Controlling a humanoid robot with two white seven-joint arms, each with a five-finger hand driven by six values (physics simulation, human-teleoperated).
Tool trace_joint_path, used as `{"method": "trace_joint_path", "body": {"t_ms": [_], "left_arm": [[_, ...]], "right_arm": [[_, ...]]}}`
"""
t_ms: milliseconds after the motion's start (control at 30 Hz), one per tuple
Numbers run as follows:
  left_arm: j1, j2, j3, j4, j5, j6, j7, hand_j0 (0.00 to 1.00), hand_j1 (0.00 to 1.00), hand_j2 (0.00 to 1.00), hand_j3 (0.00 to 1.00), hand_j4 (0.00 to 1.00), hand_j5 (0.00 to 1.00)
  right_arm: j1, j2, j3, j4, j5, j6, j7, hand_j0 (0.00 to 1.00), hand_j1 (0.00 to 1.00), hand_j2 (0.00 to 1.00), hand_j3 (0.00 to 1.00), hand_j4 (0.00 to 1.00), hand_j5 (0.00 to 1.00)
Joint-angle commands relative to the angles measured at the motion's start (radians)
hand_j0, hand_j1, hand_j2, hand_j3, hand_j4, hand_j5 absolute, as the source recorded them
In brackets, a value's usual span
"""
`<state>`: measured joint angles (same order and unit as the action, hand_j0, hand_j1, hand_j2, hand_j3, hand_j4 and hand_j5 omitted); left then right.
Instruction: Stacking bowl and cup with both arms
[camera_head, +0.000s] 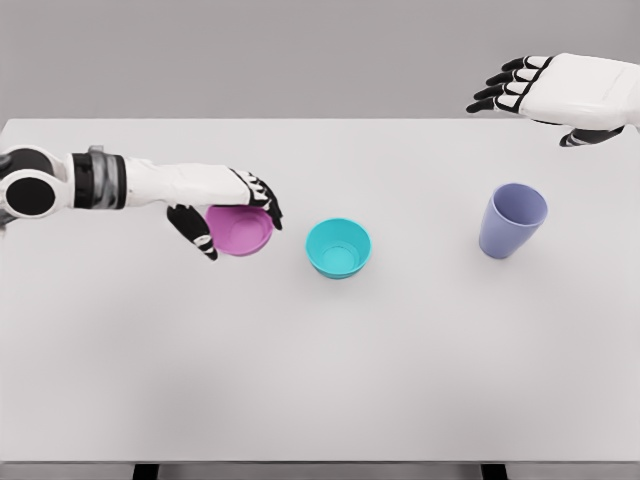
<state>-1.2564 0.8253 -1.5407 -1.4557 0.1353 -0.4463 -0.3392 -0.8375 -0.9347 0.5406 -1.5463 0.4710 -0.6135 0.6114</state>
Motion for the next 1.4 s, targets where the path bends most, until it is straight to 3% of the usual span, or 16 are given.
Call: {"method": "trace_joint_path", "body": {"t_ms": [0, 1367], "left_arm": [[0.0, -0.014, 0.005, 0.0, 0.004, 0.005, 0.0, 0.72, 0.72, 0.72, 0.72, 0.72, 0.72], [-0.002, -0.175, 0.03, 0.017, 0.003, 0.063, 0.0, 0.72, 0.72, 0.72, 0.72, 0.72, 0.72]], "right_arm": [[0.0, -0.001, -0.001, 0.0, -0.003, 0.003, 0.0, 1.0, 1.0, 1.0, 1.0, 1.0, 1.0], [0.0, -0.003, -0.001, 0.0, -0.003, 0.003, 0.0, 1.0, 1.0, 1.0, 1.0, 1.0, 1.0]]}}
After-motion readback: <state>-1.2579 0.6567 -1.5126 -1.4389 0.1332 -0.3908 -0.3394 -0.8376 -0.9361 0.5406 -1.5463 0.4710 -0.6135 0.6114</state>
